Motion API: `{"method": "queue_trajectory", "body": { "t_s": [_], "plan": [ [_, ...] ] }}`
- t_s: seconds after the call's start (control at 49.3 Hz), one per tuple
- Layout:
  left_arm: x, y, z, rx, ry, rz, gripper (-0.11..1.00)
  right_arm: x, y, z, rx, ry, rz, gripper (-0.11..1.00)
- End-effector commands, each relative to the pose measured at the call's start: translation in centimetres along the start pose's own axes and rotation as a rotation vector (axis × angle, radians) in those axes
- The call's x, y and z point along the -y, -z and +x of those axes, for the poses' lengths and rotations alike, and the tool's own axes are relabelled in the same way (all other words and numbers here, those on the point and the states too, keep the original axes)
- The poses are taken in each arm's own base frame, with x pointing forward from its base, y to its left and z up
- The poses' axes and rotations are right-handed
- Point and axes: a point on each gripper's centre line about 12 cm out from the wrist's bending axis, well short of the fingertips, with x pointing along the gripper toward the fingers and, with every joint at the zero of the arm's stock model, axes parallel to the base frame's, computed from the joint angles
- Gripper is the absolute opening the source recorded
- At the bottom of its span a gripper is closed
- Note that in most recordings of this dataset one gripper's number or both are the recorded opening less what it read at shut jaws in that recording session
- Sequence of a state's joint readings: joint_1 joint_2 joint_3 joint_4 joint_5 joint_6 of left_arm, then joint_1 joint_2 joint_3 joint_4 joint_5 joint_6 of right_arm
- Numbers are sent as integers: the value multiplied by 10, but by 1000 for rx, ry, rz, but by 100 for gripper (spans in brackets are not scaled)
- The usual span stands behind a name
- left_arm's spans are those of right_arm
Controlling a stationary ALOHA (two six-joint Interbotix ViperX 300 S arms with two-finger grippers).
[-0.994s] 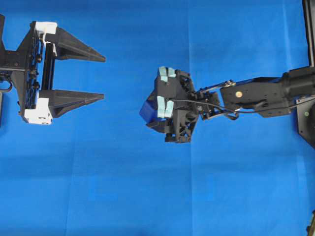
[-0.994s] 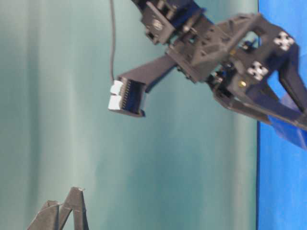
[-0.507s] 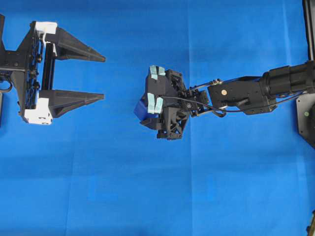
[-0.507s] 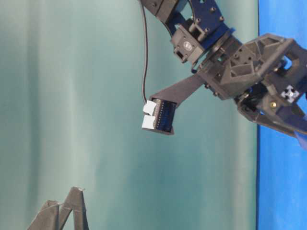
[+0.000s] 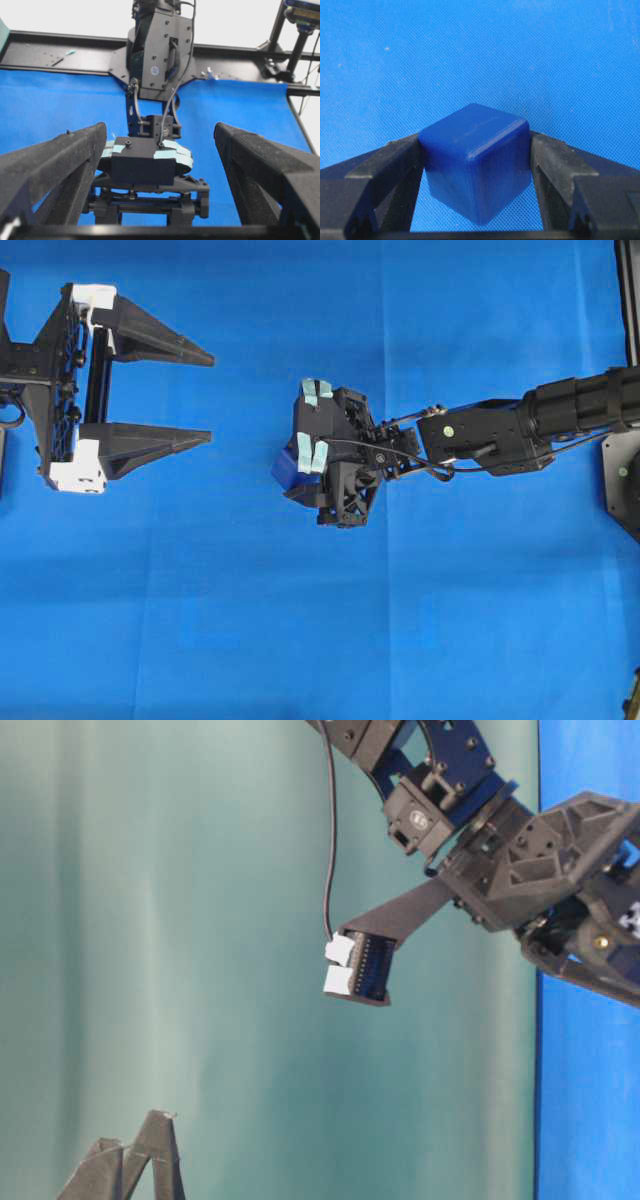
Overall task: Handover the blue block to the right arm after grasping it with the left arm, then place it in the designated position.
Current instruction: 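Move the cube with the right gripper to the table centre and lower it, then open the right gripper to release the cube and retract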
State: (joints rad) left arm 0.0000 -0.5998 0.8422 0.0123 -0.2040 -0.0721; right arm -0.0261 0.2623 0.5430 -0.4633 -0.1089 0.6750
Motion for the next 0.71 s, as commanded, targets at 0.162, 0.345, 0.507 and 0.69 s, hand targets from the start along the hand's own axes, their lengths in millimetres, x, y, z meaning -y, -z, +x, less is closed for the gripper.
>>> {"method": "queue_trajectory", "body": {
  "t_s": [0.162, 0.345, 0.507, 0.69],
  "plan": [
    [1, -13, -4, 41, 3, 2, 93, -4, -16, -5, 45, -11, 23, 75],
    [1, -12, -4, 40, 2, 0, 93, -4, -16, -5, 45, -9, 35, 86],
    [1, -12, -4, 40, 3, 2, 93, -5, -16, -6, 46, -10, 34, 81],
    [1, -13, -4, 41, 3, 2, 93, -6, -28, -20, 66, 0, 35, 81]
  ]
}}
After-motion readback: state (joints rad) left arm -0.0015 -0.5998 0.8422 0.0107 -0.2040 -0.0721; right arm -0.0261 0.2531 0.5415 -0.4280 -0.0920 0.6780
